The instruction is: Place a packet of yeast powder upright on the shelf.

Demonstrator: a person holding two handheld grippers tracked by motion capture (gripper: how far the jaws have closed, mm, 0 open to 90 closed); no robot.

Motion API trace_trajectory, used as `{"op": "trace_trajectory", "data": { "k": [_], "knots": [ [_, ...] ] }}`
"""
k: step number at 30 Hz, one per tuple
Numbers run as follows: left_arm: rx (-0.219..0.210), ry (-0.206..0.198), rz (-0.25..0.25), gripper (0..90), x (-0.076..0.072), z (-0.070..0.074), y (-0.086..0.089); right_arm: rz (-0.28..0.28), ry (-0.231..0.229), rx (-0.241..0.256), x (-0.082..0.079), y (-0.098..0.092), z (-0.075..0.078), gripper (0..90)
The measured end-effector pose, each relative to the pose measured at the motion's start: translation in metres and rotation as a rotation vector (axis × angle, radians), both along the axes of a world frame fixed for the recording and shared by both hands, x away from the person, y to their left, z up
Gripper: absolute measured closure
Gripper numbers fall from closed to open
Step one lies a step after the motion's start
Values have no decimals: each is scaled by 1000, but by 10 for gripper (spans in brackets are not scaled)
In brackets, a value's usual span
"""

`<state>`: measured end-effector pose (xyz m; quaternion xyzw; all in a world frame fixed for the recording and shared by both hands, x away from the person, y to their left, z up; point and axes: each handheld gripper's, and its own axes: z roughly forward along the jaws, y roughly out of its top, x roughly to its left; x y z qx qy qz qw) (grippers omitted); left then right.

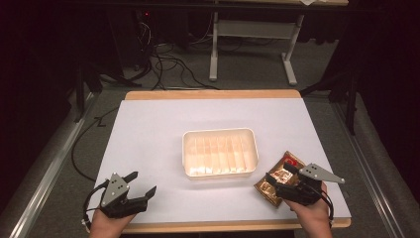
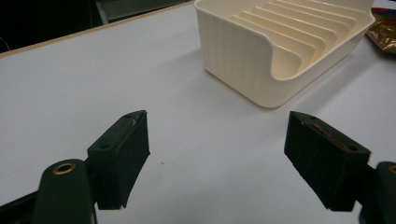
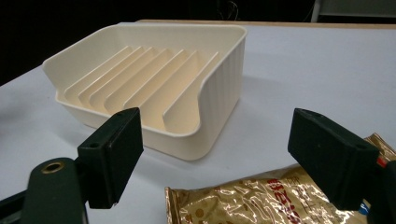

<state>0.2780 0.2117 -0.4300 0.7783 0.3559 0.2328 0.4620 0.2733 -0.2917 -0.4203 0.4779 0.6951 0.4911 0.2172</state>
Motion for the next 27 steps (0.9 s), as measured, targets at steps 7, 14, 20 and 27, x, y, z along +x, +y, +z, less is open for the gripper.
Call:
{"op": "trace_trajectory", "data": {
  "k": [7,14,20,27],
  "knots": [
    [2,6,-2,224,1,-1,0,7,-7,-27,0,-2,1,202],
    [-6,13,7,224,2,0,5,5,1,-39,0,-5,1,208],
    [-13,12,15,224,2,0,7,-11,7,-38,4,-12,-2,204],
    [-5,14,10,224,3,0,5,-60,13,-20,13,-28,-3,209]
  ]
}}
